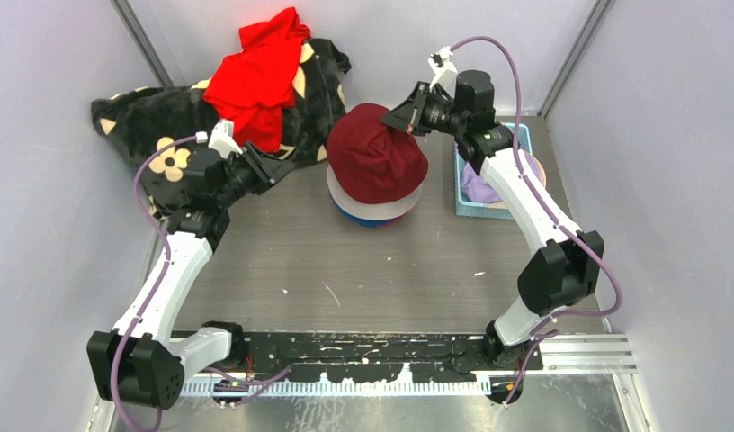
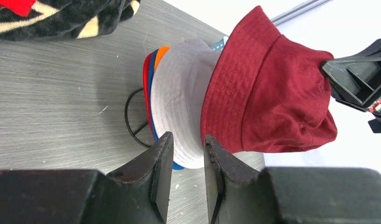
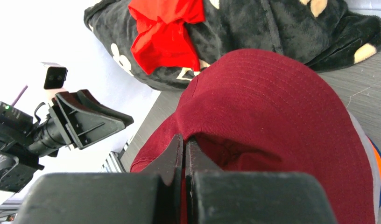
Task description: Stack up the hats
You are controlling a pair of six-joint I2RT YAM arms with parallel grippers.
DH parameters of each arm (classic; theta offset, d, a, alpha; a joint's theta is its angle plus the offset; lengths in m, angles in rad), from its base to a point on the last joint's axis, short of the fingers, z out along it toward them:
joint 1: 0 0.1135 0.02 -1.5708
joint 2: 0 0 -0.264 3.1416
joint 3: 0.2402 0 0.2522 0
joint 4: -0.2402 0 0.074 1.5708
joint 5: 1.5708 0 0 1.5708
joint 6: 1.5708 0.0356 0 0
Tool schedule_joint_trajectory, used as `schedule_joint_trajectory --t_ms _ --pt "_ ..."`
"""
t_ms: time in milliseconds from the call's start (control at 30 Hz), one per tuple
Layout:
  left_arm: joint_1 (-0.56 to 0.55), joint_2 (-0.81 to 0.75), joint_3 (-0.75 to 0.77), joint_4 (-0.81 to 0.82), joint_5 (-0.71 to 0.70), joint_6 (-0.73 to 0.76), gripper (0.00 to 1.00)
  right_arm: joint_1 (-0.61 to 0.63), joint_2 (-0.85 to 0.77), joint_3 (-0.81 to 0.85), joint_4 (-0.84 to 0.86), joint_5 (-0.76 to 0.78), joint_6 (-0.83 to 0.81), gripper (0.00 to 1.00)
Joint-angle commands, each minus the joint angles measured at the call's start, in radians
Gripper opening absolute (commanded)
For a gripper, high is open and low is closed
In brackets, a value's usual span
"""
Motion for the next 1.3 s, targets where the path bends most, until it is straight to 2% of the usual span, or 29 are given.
schedule_joint_trajectory --t_ms 0,33,133,267,433,600,767,933,1000,1267 --pt "-0.003 0.023 0.05 0.072 0.005 0.021 0.31 -0.011 0.057 0.083 0.101 -0.018 0.012 0.01" --pt "-0.003 0.028 0.051 0.077 0.006 0.021 0.31 -0.011 0.069 0.088 0.104 -0.023 0.014 0.05" --pt "-0.003 0.05 0.053 0.094 0.01 0.015 0.31 -0.013 0.087 0.087 0.123 -0.021 0.008 0.32" --pt "-0.003 0.087 0.058 0.132 0.023 0.0 0.31 -0.041 0.085 0.104 0.156 -0.028 0.032 0.51" --pt "-0.004 0.131 0.042 0.245 0.053 -0.04 0.32 -0.098 0.034 0.1 0.187 -0.028 0.061 0.56" --pt "-0.006 0.228 0.028 0.45 0.149 -0.13 0.39 -0.179 -0.027 0.012 0.169 -0.018 0.055 0.58" --pt "-0.007 0.388 0.02 0.753 0.28 -0.313 0.42 -0.249 -0.088 -0.148 0.165 -0.023 0.039 0.6" --pt "-0.006 0.546 0.006 1.065 0.342 -0.477 0.44 -0.288 -0.126 -0.273 0.177 -0.046 0.03 0.6" --pt "-0.007 0.58 0.007 1.109 0.346 -0.49 0.44 -0.294 -0.139 -0.307 0.184 -0.051 0.03 0.6" --pt "-0.007 0.644 0.031 1.084 0.38 -0.474 0.46 -0.304 -0.159 -0.409 0.209 -0.068 0.028 0.6"
